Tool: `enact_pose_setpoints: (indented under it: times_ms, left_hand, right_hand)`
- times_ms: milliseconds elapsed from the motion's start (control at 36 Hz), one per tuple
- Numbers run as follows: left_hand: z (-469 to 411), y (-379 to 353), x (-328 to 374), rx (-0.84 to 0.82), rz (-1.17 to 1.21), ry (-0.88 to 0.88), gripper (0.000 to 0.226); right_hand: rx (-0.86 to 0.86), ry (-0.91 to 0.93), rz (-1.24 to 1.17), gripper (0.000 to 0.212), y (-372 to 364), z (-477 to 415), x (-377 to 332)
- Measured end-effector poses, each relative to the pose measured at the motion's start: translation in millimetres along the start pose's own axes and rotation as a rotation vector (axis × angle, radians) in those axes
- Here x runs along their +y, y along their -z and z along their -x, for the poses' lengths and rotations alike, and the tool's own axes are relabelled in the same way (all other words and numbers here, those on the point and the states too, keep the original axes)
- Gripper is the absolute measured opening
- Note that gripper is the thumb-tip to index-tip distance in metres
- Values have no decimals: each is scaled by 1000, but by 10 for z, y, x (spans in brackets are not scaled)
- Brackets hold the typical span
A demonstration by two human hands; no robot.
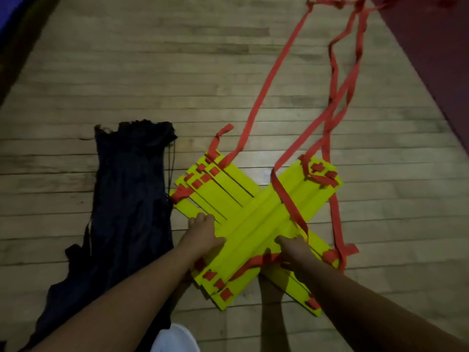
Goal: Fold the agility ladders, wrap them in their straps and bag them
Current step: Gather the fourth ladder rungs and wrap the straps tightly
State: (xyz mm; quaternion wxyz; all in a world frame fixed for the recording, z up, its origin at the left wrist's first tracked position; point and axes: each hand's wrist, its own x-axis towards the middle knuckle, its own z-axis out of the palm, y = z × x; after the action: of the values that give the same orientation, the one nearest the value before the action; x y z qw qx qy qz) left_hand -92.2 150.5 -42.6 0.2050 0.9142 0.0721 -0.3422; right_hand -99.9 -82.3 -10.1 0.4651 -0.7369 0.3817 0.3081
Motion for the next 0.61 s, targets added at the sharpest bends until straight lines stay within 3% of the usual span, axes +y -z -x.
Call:
enact_pose_setpoints:
  times_ms: [111,278,444,528,611]
  left_hand:
    - [-32,-90,102,-26,50,0,72]
    - [3,-171,244,4,101,-83,29]
    - [270,23,401,55,235,-89,43]
    - [445,272,539,79,276,-124,36]
    - [671,539,699,102,275,-178,27]
  right_hand:
    - [-6,-53,-160,21,-67,-50,134]
    - [-45,-137,-357,20,-103,-84,141]
    - [-155,-222,-549,35,-17,-109,141]
    - [-195,-220,-595,25,61,-27,115]
    - [-293,-222,-740,28,142,115,52]
